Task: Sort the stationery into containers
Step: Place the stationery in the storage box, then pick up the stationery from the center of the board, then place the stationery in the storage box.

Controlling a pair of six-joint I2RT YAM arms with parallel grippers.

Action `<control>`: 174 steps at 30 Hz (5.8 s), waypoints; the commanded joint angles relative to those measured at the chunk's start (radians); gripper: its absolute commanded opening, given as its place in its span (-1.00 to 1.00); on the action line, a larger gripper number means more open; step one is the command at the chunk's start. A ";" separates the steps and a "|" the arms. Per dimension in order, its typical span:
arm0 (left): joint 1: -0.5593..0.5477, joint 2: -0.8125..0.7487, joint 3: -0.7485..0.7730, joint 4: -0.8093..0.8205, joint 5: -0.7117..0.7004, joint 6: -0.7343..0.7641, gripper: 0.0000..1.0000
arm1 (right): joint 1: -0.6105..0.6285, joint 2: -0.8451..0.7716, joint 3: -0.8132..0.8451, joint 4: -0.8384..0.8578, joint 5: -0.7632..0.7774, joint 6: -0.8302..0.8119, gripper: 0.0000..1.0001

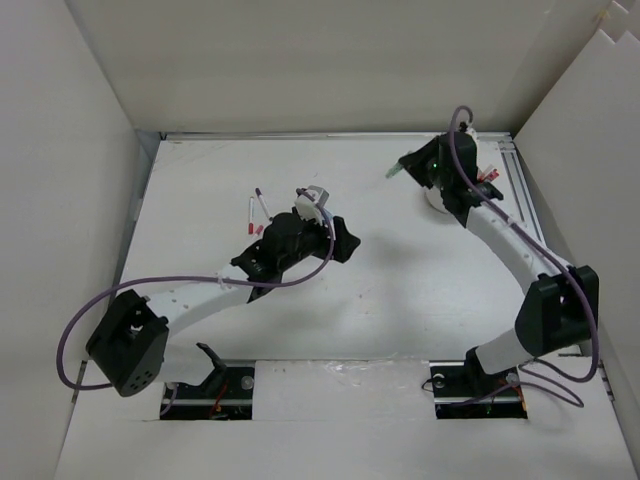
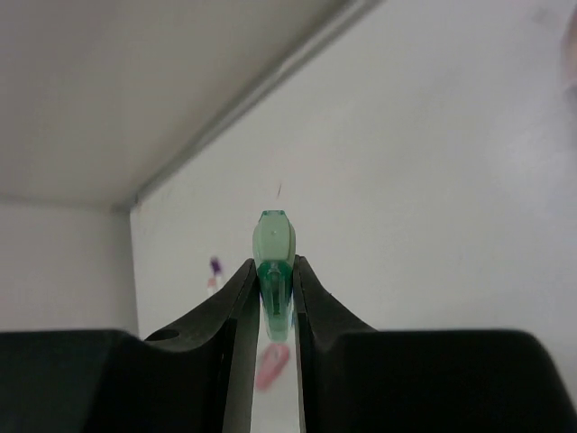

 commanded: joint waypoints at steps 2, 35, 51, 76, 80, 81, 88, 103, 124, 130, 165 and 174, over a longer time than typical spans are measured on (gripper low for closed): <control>0.045 -0.022 -0.025 0.028 0.071 -0.044 0.63 | -0.064 0.122 0.192 -0.140 0.387 -0.009 -0.90; 0.067 -0.067 -0.068 -0.006 -0.032 -0.079 0.04 | -0.110 0.669 0.762 -0.427 0.919 -0.142 -0.87; 0.067 -0.056 -0.059 -0.045 -0.125 -0.079 0.17 | -0.073 0.671 0.754 -0.418 0.900 -0.151 -0.08; 0.087 0.206 0.106 -0.352 -0.611 -0.101 0.11 | 0.152 -0.076 -0.108 -0.120 0.327 0.045 -1.00; 0.145 0.294 0.177 -0.412 -0.586 -0.073 0.11 | 0.161 -0.122 -0.189 -0.097 0.264 0.045 -1.00; 0.156 0.308 0.188 -0.412 -0.585 -0.073 0.11 | 0.161 -0.137 -0.199 -0.086 0.250 0.045 -1.00; 0.211 0.358 0.238 -0.418 -0.541 0.022 0.25 | 0.184 -0.170 -0.229 -0.076 0.207 0.045 -0.86; 0.211 0.464 0.281 -0.406 -0.389 0.106 0.23 | 0.194 -0.242 -0.239 -0.076 0.216 0.036 -0.45; 0.154 0.401 0.183 -0.313 -0.094 0.088 -0.91 | 0.203 -0.232 -0.220 -0.085 0.196 0.036 0.00; 0.154 0.271 0.136 -0.222 0.068 0.070 -0.97 | 0.203 -0.232 -0.220 -0.094 0.074 0.036 0.25; 0.154 0.177 0.028 0.108 0.422 0.030 -0.94 | 0.261 0.022 -0.180 0.063 -0.215 0.082 -0.69; 0.154 0.138 0.019 0.146 0.413 0.030 0.42 | 0.162 -0.009 -0.162 0.063 -0.197 0.100 -0.93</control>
